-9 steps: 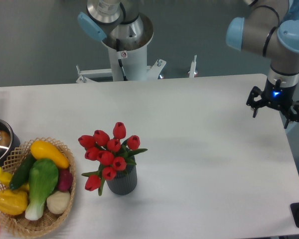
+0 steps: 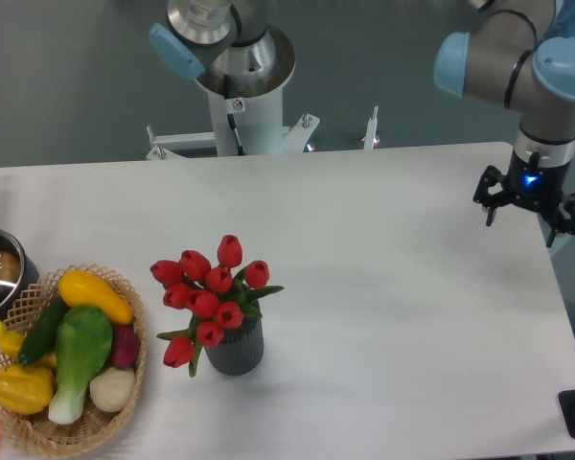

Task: Pick up the flowers from the vase
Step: 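Move the open gripper toward the red tulip stems above the vase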

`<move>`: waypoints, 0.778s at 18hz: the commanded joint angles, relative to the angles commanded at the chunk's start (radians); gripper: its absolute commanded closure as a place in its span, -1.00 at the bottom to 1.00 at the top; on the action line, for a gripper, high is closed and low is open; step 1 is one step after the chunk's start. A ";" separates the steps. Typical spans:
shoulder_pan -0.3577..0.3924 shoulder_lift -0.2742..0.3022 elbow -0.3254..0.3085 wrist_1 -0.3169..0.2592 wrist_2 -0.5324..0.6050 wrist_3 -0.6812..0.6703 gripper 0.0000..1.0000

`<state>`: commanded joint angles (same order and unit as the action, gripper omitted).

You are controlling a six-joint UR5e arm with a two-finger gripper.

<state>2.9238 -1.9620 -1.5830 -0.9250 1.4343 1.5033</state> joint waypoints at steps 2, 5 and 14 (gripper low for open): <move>-0.011 0.043 -0.063 0.006 -0.009 -0.011 -1.00; -0.011 0.092 -0.138 0.006 -0.038 -0.012 -1.00; -0.005 0.250 -0.333 0.005 -0.316 -0.006 -1.00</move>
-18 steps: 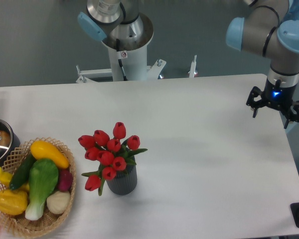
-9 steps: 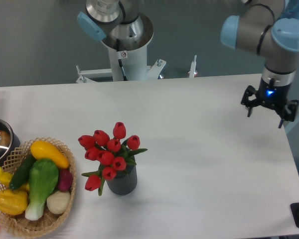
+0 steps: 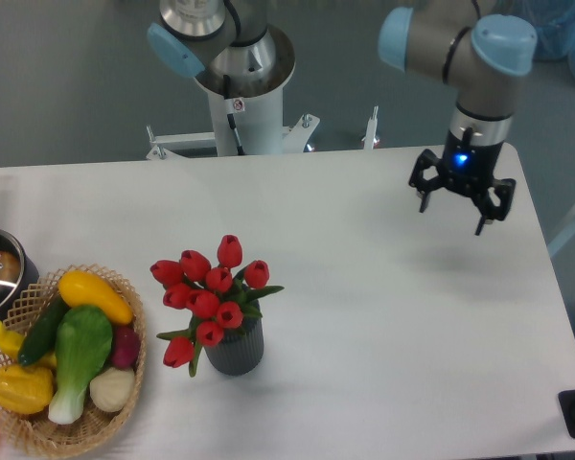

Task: Pick up the flowers from the vase
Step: 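Move the open gripper toward the red tulip stems above the vase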

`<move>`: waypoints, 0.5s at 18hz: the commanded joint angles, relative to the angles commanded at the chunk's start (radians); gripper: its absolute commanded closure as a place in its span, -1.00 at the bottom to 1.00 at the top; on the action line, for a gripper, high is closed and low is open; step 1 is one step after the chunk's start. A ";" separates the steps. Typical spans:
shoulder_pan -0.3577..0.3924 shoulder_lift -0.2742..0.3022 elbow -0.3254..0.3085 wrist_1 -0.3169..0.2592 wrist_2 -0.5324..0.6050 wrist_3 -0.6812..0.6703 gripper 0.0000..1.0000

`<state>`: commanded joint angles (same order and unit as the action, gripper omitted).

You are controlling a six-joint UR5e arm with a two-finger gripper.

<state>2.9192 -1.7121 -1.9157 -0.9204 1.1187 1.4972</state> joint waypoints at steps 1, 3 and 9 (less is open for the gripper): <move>-0.002 0.021 -0.022 0.000 -0.029 0.000 -1.00; -0.009 0.057 -0.036 0.000 -0.065 -0.003 -1.00; -0.124 0.063 -0.039 0.000 -0.213 0.005 -1.00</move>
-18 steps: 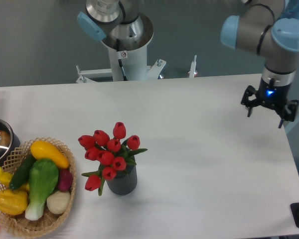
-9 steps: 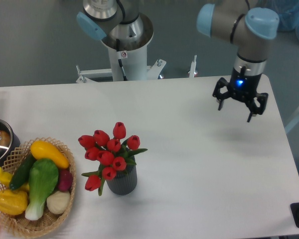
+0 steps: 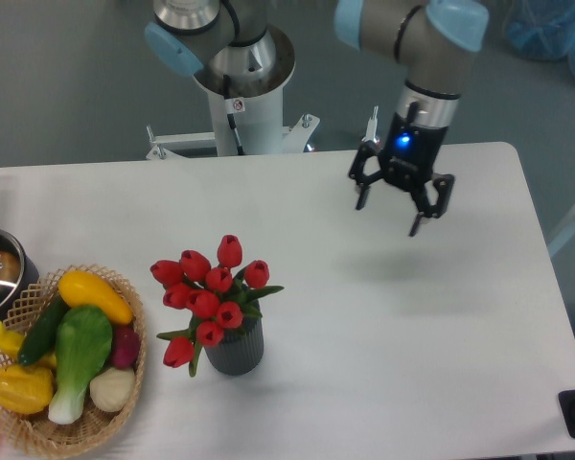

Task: Pick up the flowers from the vase
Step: 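Move the open gripper toward the red tulip stems above the vase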

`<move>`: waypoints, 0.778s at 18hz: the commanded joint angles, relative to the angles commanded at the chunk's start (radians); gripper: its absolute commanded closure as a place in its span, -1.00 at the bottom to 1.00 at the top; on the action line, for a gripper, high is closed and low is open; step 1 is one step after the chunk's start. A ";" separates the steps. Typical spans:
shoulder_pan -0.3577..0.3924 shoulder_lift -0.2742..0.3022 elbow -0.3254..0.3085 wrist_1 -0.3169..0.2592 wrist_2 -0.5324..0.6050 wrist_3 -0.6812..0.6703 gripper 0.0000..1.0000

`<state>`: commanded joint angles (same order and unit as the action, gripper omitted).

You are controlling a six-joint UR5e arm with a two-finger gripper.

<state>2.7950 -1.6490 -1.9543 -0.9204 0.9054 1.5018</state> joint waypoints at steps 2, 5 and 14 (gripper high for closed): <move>-0.025 -0.015 0.003 0.005 -0.092 0.000 -1.00; -0.055 -0.054 0.020 0.006 -0.164 0.005 -1.00; -0.104 -0.161 0.072 0.008 -0.370 -0.021 -1.00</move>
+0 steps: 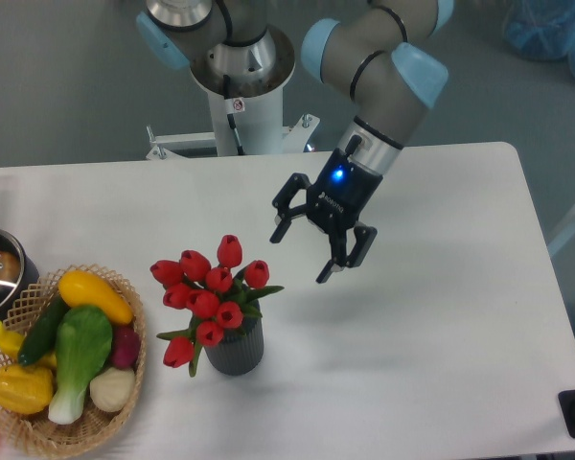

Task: Pick up the flowers from the vase
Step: 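Move the open gripper toward the red tulip stems above the vase, then close the gripper around the tulip stems just below the blooms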

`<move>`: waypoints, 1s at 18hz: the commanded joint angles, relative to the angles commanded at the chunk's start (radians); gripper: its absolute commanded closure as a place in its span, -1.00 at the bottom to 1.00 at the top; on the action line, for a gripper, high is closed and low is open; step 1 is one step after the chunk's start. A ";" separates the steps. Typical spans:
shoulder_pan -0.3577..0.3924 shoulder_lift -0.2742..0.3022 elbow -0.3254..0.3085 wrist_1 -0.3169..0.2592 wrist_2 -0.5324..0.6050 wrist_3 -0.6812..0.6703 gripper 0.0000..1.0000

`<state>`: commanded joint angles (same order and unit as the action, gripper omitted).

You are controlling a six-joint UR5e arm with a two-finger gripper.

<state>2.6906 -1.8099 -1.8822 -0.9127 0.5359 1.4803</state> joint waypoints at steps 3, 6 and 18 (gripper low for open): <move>-0.012 -0.037 0.012 0.000 -0.072 -0.003 -1.00; -0.017 -0.071 0.023 0.000 -0.117 -0.003 -1.00; -0.074 -0.124 0.037 0.006 -0.252 0.009 -0.62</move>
<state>2.6170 -1.9343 -1.8454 -0.9066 0.2838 1.4895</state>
